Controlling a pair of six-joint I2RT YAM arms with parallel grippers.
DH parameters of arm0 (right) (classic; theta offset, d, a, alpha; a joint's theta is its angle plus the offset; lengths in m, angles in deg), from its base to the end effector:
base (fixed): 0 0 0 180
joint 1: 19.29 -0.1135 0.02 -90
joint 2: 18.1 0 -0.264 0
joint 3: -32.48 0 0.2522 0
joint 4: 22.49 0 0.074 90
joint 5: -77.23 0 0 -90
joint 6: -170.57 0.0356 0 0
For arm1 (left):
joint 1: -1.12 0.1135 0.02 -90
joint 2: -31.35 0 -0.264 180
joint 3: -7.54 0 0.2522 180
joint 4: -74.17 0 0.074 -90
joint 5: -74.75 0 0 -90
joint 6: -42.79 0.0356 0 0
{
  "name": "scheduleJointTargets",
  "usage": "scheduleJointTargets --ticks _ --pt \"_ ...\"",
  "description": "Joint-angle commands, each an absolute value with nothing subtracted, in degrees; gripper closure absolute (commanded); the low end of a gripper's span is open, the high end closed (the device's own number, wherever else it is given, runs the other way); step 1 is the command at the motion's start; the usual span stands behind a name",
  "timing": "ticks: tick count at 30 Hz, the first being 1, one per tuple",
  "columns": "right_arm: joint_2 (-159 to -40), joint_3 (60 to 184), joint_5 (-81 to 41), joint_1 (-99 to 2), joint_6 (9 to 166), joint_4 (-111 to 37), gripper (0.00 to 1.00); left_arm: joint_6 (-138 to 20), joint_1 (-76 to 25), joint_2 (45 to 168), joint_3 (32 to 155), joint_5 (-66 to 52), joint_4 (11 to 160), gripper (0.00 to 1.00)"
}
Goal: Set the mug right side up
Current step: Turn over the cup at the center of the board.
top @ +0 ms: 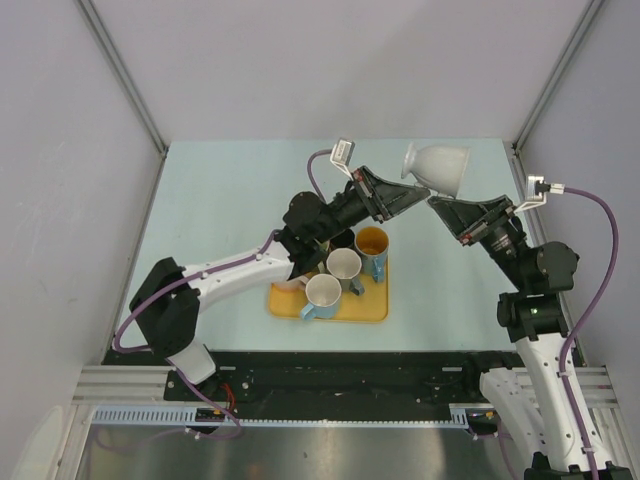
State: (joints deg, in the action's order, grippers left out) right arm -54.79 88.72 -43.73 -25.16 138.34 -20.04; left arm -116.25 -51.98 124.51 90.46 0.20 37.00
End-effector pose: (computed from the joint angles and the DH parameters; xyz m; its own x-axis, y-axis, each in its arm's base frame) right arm 0.1403 0.0328 0.3948 -0.2768 0.7008 -0.6575 -0.6150 0.3965 0.6815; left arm 0.2202 -0.3090 0.3813 -0.7557 -0.4926 -0.4316 0.5807 -0.1991 -0.7894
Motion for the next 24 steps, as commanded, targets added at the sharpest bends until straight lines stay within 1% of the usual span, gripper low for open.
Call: scheduleJointTargets --ticks 1,2,3,6,11,12,14,15,17,19,20,24 --pt "-55.28 89.22 -42.65 -24.91 134.97 -18.66 1.00 -116.56 -53.20 120.91 89.51 5.32 32.48 0.82" --pt "-55.28 89.22 -42.65 -25.09 134.88 -18.93 1.00 -116.56 -53.02 120.65 89.15 5.23 32.30 0.78" --pt "-55.19 89.22 -42.56 -25.00 134.80 -19.02 1.00 -116.56 -52.76 120.30 88.45 5.15 32.21 0.72" --pt "-55.11 89.22 -42.74 -25.18 134.79 -18.93 1.00 -116.56 -52.23 119.42 87.22 4.71 31.60 0.62" --pt "-54.93 89.22 -43.00 -25.26 135.15 -18.67 1.00 -116.64 -51.79 118.89 85.99 4.53 30.72 0.53" --pt "-54.84 89.22 -42.91 -25.18 135.32 -18.84 1.00 -116.64 -51.61 118.71 85.64 4.70 30.63 0.49" --pt "-54.49 89.31 -42.91 -25.18 135.50 -18.84 1.00 -116.82 -51.35 118.10 84.76 5.06 30.54 0.45" --pt "-54.49 89.48 -43.00 -25.18 135.58 -19.28 1.00 -116.56 -51.00 117.57 83.45 5.49 30.54 0.41" --pt "-54.14 90.62 -42.83 -25.35 134.80 -20.77 1.00 -115.94 -50.38 115.12 81.08 5.41 30.46 0.38" --pt "-53.70 91.85 -42.21 -25.79 132.52 -24.11 1.00 -114.28 -49.59 111.35 76.07 4.27 30.54 0.32" --pt "-53.61 92.21 -41.77 -26.05 131.90 -25.07 1.00 -113.66 -49.33 109.67 74.31 3.57 30.63 0.26" --pt "-53.44 96.33 -39.93 -27.20 127.33 -34.02 1.00 -109.10 -47.92 101.76 63.87 0.40 30.63 0.18"
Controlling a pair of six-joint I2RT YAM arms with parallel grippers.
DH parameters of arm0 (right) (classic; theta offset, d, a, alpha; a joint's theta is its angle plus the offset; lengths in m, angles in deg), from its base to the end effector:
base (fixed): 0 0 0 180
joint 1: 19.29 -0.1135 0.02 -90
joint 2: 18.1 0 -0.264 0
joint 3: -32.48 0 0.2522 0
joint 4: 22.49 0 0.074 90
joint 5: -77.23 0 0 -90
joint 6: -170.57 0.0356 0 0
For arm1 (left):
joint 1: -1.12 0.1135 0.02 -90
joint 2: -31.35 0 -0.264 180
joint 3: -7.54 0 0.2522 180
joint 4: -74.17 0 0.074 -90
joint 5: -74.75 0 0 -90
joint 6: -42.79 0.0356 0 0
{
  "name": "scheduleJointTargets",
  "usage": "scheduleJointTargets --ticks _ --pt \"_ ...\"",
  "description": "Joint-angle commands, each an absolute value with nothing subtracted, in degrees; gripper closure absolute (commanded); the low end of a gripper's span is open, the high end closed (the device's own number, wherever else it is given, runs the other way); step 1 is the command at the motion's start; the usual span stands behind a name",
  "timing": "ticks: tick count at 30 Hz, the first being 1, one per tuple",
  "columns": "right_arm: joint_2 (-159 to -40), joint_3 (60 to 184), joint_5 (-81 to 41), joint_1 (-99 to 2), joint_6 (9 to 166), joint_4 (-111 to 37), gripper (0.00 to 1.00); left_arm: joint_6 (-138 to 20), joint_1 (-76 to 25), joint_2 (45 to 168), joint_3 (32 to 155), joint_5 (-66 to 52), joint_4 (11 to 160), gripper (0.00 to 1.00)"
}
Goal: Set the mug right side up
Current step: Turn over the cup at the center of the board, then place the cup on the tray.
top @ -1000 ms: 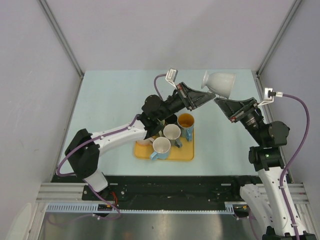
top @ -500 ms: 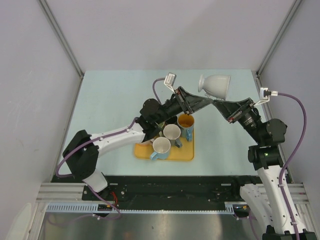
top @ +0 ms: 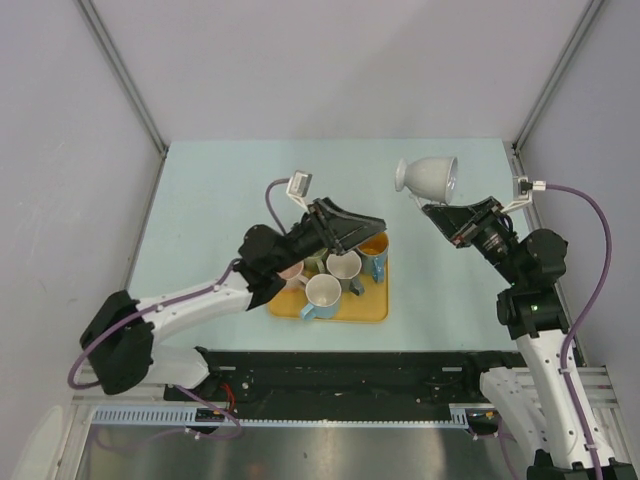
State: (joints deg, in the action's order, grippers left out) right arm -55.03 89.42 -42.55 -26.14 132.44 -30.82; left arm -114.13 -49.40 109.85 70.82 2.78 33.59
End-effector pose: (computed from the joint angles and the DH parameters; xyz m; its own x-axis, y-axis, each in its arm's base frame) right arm 0.1455 0.0353 0.3797 -0.3372 0.6471 -0.6838 -0.5202 0.4773 0.7082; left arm 0.1874 -0.2449 0.3522 -0.7320 -0.4872 -0.4762 0.6080 -0.1517 -0.7793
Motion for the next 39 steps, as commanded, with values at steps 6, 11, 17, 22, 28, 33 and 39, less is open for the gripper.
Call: scheduleJointTargets --ticks 6,11,17,22,28,33,39 --pt "-55.54 107.05 -34.04 -31.76 113.98 -59.50 1.00 -103.04 -46.95 85.88 51.28 -5.48 34.40 0.13" --pt "-57.30 112.16 -28.69 -35.89 105.28 -82.51 1.00 -93.91 -46.86 74.96 47.58 -11.80 45.19 0.13" --pt "-57.56 111.90 -19.89 -39.41 102.54 -97.66 1.00 -87.48 -46.86 65.46 47.40 -20.07 56.18 0.12" --pt "-60.02 111.20 -13.40 -45.63 103.94 -98.74 1.00 -85.01 -46.86 62.99 47.93 -23.07 60.51 0.13" --pt "-65.99 110.58 1.17 -61.98 108.59 -97.77 1.00 -83.77 -46.86 60.97 47.75 -24.12 64.90 0.13" --pt "-70.22 110.49 4.90 -70.26 111.42 -95.31 1.00 -82.98 -46.86 58.60 47.05 -25.61 67.19 0.12" --pt "-74.26 108.83 5.34 -73.94 113.08 -92.06 1.00 -82.81 -46.86 58.15 46.70 -25.44 68.42 0.12"
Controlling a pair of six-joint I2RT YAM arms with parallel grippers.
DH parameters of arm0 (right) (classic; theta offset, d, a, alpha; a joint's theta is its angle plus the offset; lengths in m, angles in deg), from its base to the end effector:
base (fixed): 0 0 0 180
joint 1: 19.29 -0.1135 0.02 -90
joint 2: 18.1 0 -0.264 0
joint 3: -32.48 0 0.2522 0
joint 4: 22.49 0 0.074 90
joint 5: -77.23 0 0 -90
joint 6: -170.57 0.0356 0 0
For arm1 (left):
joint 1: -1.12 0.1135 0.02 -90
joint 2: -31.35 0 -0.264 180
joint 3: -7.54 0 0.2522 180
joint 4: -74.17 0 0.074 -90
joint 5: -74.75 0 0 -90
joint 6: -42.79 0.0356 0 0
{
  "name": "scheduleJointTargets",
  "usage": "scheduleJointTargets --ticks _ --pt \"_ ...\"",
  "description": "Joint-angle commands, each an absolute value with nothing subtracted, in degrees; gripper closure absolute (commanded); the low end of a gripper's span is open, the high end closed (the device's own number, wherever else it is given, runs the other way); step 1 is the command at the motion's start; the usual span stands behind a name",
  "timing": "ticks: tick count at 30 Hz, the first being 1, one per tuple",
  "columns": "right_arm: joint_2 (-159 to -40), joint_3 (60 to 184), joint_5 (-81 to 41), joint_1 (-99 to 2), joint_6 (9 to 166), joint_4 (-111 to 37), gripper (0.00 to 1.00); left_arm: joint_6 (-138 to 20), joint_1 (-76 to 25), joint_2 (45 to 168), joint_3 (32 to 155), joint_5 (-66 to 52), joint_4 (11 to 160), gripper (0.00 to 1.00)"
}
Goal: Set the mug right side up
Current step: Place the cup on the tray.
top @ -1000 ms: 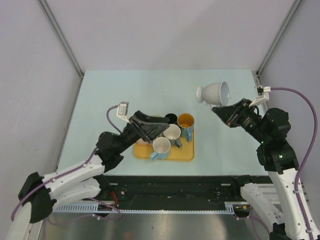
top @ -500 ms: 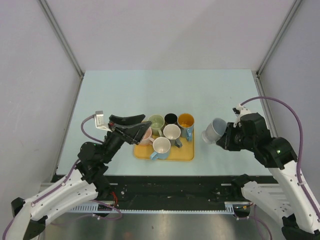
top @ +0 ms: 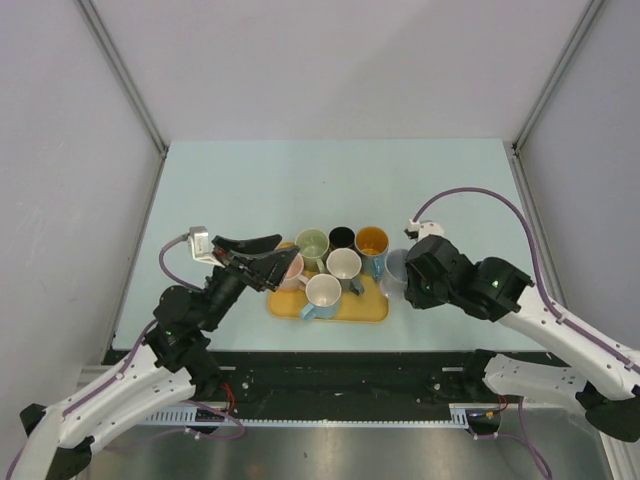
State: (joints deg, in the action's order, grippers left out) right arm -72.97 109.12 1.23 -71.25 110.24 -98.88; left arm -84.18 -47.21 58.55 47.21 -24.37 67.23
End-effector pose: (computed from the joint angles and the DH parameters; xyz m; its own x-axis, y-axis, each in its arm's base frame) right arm 0.1085 0.1248 0.3345 -0.7721 -0.2074 -0.6007 -0.3403 0.9332 0.1152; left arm 0.0936 -0.0966 0.3249 -0.2073 -0.6603 -0.7219 0.6427 0.4644 -0.6093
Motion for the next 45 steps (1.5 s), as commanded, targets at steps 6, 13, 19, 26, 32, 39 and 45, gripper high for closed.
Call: scheduleJointTargets --ticks 6,13,19,26,32,39,45 --pt "-74.18 103.39 6.92 -77.12 115.81 -85.12 1.00 -83.25 -46.86 56.75 45.21 -26.23 69.39 0.12" --pt "-74.44 96.79 9.91 -80.19 118.97 -79.32 1.00 -82.37 -46.86 54.20 44.33 -28.08 71.50 0.12" --pt "-74.18 91.69 11.05 -80.99 120.20 -71.68 1.00 -81.66 -46.87 53.76 44.33 -28.43 72.73 0.12" --pt "-73.65 86.59 15.44 -82.04 121.17 -66.66 1.00 -81.14 -46.86 52.35 43.54 -30.18 73.96 0.12" --pt "-75.58 83.86 16.77 -83.09 121.61 -62.88 1.00 -81.31 -46.86 52.26 43.18 -30.36 74.66 0.12" --pt "-79.45 82.46 17.47 -85.03 122.14 -61.12 1.00 -81.23 -46.86 52.26 43.01 -30.71 75.01 0.12" --pt "-82.43 82.54 18.35 -86.17 123.72 -63.05 1.00 -81.05 -46.86 52.53 42.74 -30.80 75.19 0.12"
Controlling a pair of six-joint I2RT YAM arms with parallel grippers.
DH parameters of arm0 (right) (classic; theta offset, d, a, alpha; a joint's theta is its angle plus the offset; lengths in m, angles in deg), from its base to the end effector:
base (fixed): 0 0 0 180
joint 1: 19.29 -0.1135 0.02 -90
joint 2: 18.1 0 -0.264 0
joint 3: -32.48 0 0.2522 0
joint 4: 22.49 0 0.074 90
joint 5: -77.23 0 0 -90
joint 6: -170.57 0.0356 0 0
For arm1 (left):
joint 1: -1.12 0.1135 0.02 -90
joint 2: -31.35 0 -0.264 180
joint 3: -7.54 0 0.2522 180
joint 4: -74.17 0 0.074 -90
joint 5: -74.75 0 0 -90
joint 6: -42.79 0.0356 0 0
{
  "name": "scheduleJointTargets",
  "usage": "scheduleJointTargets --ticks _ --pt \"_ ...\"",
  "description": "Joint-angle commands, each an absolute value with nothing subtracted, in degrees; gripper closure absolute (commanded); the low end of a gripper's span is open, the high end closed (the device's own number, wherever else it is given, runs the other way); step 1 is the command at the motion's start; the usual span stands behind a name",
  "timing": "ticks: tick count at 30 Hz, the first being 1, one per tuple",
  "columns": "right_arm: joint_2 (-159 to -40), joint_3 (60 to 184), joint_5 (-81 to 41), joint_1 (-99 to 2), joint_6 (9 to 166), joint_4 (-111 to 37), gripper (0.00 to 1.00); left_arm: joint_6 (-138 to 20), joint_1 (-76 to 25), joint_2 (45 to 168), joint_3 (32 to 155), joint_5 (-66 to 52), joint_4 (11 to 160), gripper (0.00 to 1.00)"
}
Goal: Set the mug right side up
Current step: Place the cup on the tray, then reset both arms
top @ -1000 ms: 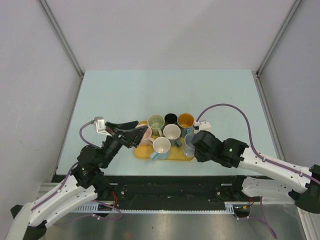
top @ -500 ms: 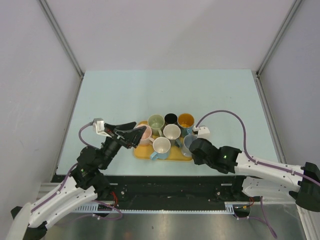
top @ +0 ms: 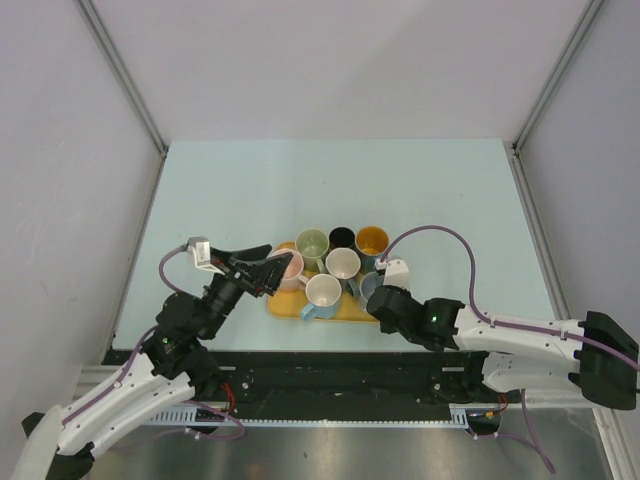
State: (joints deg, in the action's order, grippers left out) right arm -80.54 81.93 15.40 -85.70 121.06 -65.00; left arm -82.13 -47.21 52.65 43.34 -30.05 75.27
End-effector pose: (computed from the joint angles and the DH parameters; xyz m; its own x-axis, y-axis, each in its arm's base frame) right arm 0.0968 0.1796 0.2040 -0.7059 -0.1862 -0.6834 -0.3189 0.9451 0.0719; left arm 0.0890 -0.0863 0.2977 -0.1925 -0.6161 -0.7637 0.5449 0.5802 -0.6054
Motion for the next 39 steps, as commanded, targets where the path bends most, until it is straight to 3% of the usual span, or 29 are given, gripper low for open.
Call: scheduleJointTargets --ticks 1,2,5,8,19,25,26,27,29,34,39 --pt "-82.61 82.63 18.52 -86.26 123.98 -63.49 1.00 -81.14 -46.86 52.44 42.66 -30.89 75.19 0.12" --pt "-82.70 82.63 18.70 -86.43 124.42 -63.75 1.00 -81.14 -46.86 52.53 42.57 -30.89 75.19 0.12" --pt "-82.09 82.89 18.96 -86.61 125.83 -64.98 0.87 -81.14 -46.86 52.53 42.57 -30.80 75.28 0.12" --pt "-79.81 83.42 19.58 -86.96 126.79 -66.39 0.69 -80.87 -46.86 52.35 42.57 -30.98 75.54 0.12" --pt "-77.17 88.16 21.95 -89.25 127.76 -72.37 0.59 -80.96 -46.87 52.62 42.83 -30.62 75.63 0.12" --pt "-73.66 96.85 26.34 -94.34 129.78 -81.05 0.45 -78.33 -46.86 52.61 44.76 -32.64 78.53 0.09" --pt "-73.30 101.05 28.96 -96.00 129.87 -82.81 0.39 -77.98 -46.86 52.79 45.03 -33.52 78.88 0.08" --pt "-72.60 103.00 30.03 -96.36 129.79 -86.22 0.36 -77.71 -46.86 52.97 45.38 -33.96 79.75 0.00" --pt "-71.98 108.26 32.66 -96.37 128.65 -88.36 0.31 -77.18 -46.95 54.54 47.13 -34.14 80.81 0.00" --pt "-69.61 112.34 30.49 -86.20 116.46 -83.72 0.25 -76.30 -46.86 66.21 59.58 -36.77 94.85 0.00" --pt "-68.82 112.25 14.24 -70.90 110.28 -73.26 0.24 -77.09 -46.86 76.43 66.29 -38.54 103.05 0.00"
